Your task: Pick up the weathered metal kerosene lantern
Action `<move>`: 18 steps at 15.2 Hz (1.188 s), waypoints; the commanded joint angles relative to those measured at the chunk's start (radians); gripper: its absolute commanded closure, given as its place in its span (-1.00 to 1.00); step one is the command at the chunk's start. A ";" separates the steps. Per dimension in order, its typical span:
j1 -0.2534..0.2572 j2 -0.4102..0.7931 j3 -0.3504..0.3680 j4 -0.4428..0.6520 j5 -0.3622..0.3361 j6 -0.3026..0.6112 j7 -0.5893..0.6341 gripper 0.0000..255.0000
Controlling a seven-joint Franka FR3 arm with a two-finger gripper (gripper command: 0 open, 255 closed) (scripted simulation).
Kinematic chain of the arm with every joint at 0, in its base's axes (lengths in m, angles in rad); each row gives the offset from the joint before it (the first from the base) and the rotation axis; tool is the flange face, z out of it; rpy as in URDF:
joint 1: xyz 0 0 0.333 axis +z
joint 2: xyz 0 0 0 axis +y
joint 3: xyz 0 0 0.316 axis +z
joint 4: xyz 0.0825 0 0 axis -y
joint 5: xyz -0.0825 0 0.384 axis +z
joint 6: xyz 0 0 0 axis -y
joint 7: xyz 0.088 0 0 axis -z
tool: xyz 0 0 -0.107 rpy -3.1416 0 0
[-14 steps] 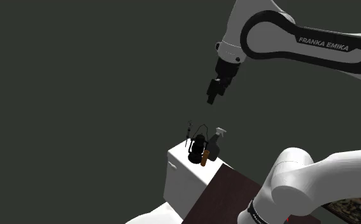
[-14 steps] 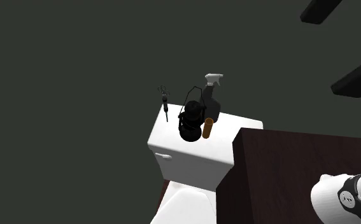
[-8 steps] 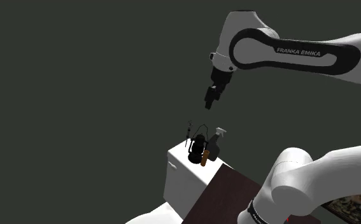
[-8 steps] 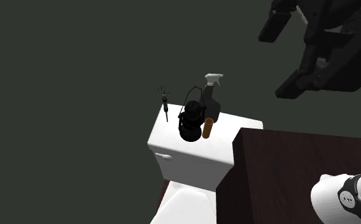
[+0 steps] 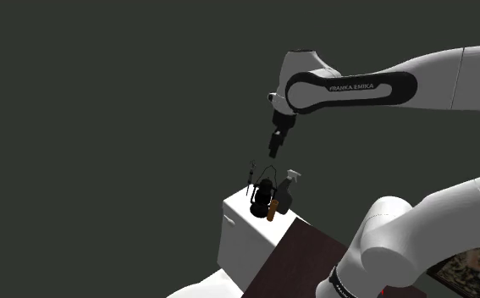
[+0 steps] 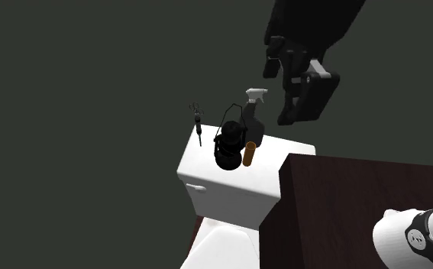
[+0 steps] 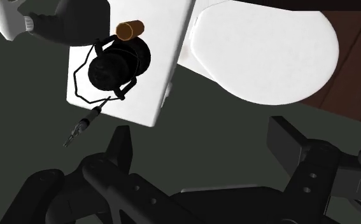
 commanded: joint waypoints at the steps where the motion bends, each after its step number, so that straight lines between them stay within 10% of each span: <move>1: 0.004 0.068 -0.032 0.004 -0.008 0.054 -0.053 -1.00; 18: -0.016 0.724 -0.180 0.199 0.105 0.402 -0.543 -1.00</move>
